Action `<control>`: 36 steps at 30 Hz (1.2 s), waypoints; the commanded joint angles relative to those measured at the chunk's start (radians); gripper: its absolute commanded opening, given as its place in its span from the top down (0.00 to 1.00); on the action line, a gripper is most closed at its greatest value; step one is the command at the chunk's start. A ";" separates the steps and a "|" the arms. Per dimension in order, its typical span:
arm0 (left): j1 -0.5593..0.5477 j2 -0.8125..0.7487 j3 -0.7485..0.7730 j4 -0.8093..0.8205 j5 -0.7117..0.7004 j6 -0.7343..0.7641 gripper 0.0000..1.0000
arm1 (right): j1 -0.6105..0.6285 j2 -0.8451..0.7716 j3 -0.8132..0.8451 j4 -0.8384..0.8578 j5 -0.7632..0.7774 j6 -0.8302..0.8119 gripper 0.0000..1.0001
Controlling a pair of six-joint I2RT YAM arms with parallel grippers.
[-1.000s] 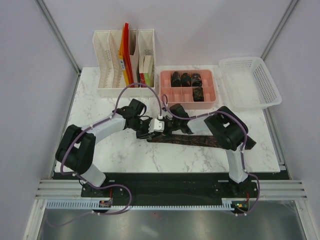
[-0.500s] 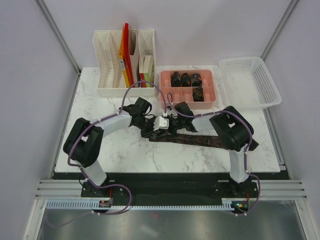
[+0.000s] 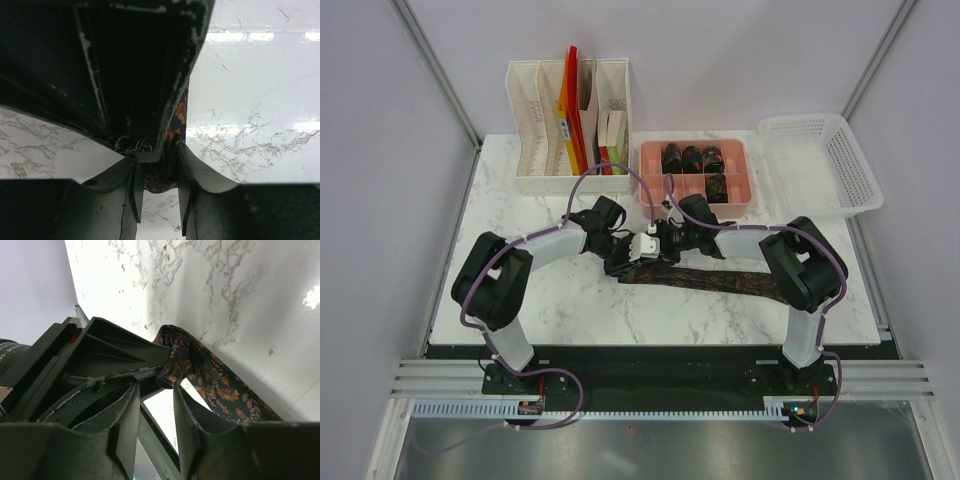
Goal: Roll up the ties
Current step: Roll the tie at the center of the board.
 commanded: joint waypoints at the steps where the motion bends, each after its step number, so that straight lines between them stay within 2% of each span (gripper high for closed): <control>1: -0.010 0.061 -0.010 -0.032 -0.018 -0.027 0.64 | 0.012 -0.007 -0.009 0.059 0.014 0.010 0.59; 7: -0.010 0.063 -0.005 -0.040 -0.018 -0.021 0.63 | 0.022 0.049 -0.022 0.125 0.034 0.034 0.60; 18: -0.008 0.070 0.004 -0.049 -0.015 -0.016 0.62 | 0.053 0.115 0.009 0.125 0.080 0.005 0.63; 24: -0.008 0.070 0.004 -0.052 -0.012 -0.007 0.62 | 0.055 0.096 -0.055 0.252 0.055 0.076 0.60; 26: -0.008 0.070 0.004 -0.052 -0.015 -0.010 0.62 | 0.058 0.101 -0.059 0.243 0.066 0.076 0.66; 28: -0.008 0.072 0.006 -0.053 -0.015 -0.011 0.60 | 0.058 0.102 -0.057 0.223 0.073 0.056 0.83; 30: -0.005 0.067 0.009 -0.052 -0.012 -0.019 0.52 | 0.056 0.101 -0.048 0.167 0.100 0.036 0.99; 32: 0.002 0.038 0.007 -0.049 -0.007 -0.018 0.43 | 0.058 0.107 -0.023 0.083 0.109 -0.010 1.00; 36: 0.042 -0.044 0.009 -0.044 0.002 -0.011 0.33 | 0.047 0.107 -0.016 0.008 0.153 -0.059 1.00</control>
